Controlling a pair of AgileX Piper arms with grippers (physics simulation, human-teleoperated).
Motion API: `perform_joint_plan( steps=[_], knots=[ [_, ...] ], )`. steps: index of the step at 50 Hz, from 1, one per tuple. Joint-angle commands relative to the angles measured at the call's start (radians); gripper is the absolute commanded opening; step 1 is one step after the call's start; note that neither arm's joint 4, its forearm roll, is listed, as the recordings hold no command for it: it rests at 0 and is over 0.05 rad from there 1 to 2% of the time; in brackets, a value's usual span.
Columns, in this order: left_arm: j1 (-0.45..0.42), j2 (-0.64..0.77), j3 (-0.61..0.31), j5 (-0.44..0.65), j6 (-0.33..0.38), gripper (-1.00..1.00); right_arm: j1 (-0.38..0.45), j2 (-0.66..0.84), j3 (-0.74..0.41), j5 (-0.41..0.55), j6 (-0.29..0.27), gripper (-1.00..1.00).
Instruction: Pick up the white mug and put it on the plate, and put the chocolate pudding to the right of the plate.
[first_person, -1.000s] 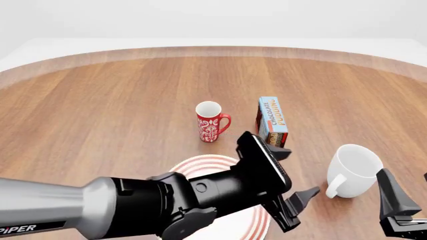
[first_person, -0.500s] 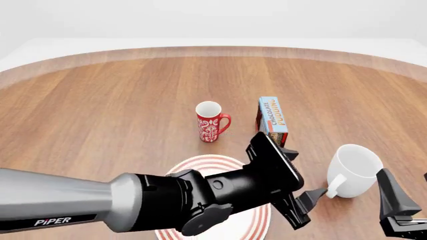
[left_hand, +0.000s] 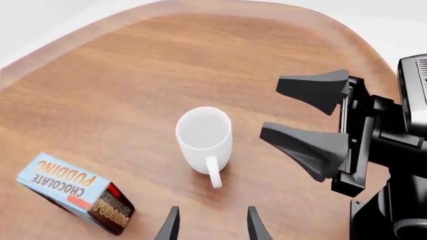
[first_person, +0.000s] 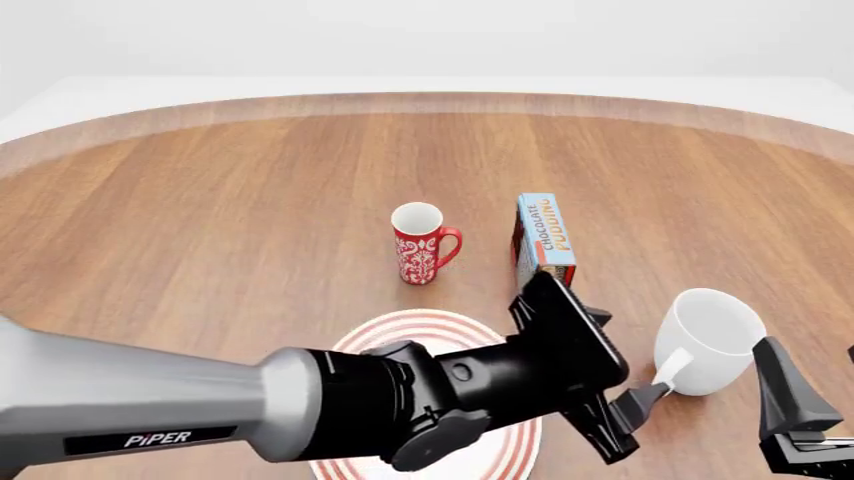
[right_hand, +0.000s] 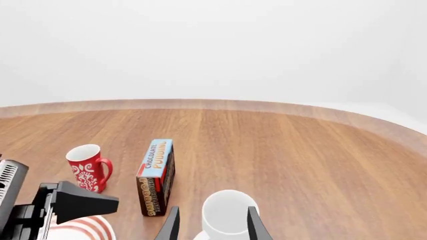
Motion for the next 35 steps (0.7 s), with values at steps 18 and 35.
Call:
perform_joint_plan(
  steps=[18,35],
  knots=[
    [-0.01,0.06,-0.072,0.038,-0.01,1.0,0.0,0.0,0.0,0.0,0.0,1.0],
    [-0.024,0.089,-0.116,0.06,-0.013,1.0,0.0,0.0,0.0,0.0,0.0,1.0]
  ],
)
